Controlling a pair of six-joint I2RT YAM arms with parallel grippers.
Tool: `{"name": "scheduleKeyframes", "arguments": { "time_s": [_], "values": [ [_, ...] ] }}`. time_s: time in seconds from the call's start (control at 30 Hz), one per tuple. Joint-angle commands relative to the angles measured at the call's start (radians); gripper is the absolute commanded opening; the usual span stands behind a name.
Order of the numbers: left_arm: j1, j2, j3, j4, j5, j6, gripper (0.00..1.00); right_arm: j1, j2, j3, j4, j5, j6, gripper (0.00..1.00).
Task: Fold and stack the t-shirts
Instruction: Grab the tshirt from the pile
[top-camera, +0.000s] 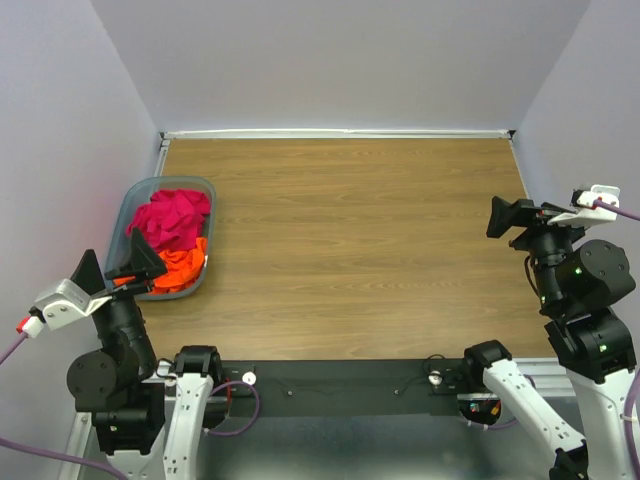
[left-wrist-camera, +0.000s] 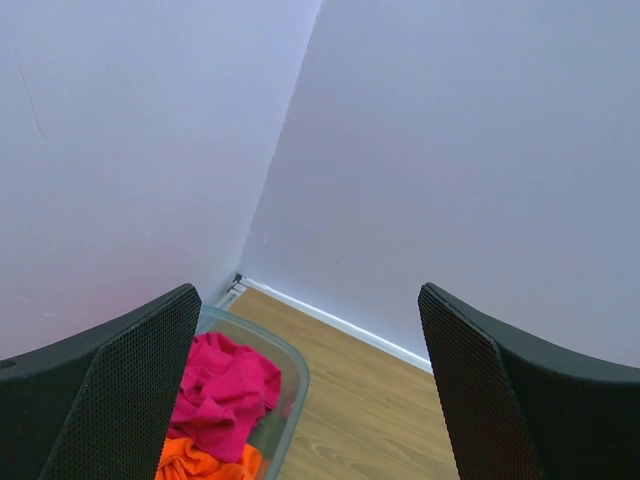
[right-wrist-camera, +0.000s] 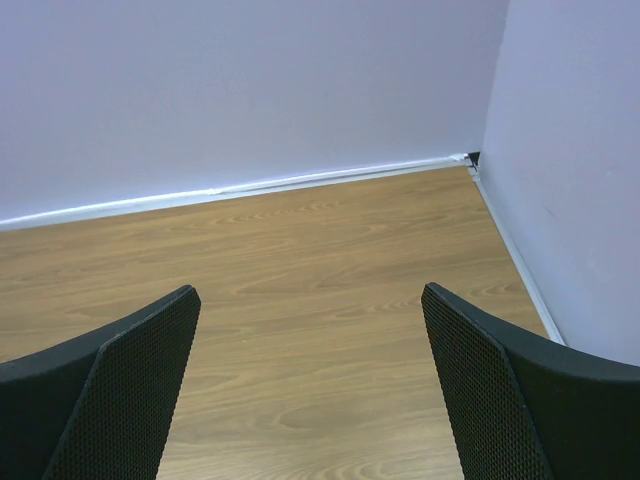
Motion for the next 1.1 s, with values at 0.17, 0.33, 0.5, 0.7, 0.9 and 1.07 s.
{"name": "scheduleKeyframes", "arguments": {
  "time_s": [0.17,0.33,0.5,0.7,0.9,1.07],
  "values": [
    [0.004,0.051,-0.055,0.023,-0.077,-0.049,0.98,-0.007,-0.014,-0.033,0.035,-0.030,0.079,1.00],
    [0.004,0.163,-0.078,-0.039,-0.148,-0.224,0.99,-0.007,0.001,-0.083,0.041,-0.166,0.167,1.00],
    [0.004,0.443,-0.067,-0.162,-0.156,-0.414,0.98,-0.007,0.035,-0.102,0.051,-0.268,0.169,1.00],
    [0.007,0.725,-0.065,-0.153,-0.179,-0.545,0.97,-0.007,0.035,-0.125,0.054,-0.320,0.161,1.00],
    [0.105,0.858,-0.128,-0.103,-0.116,-0.617,0.96,-0.007,-0.002,-0.148,0.052,-0.312,0.149,1.00],
    [0.228,0.889,-0.235,0.066,-0.070,-0.595,0.89,-0.007,-0.035,-0.179,0.051,-0.285,0.115,1.00]
  ]
}}
